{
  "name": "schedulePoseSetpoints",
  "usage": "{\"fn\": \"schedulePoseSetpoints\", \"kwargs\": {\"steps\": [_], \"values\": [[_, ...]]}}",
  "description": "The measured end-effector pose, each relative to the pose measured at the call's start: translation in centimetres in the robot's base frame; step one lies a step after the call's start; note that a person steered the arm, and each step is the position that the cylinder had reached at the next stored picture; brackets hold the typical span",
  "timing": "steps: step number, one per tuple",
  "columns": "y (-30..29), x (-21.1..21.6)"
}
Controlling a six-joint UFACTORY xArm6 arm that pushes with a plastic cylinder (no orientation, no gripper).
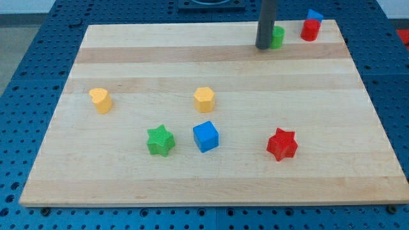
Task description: Push the yellow hexagon towards the top right
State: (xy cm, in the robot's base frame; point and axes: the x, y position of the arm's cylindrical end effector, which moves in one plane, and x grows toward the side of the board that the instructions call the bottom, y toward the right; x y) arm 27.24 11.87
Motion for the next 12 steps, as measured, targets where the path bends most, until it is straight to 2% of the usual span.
{"fn": "schedulePoseSetpoints", "kwargs": {"steps": [3, 4, 5, 7, 8, 9, 10, 11, 12], "values": [[5.2, -1.2], [3.7, 0.5], [-1.8, 4.2], [-18.0, 10.4], [-20.4, 15.9], [-18.8, 18.1], [-15.7, 18.1], [-12.5, 17.6], [-9.7, 15.0]]}}
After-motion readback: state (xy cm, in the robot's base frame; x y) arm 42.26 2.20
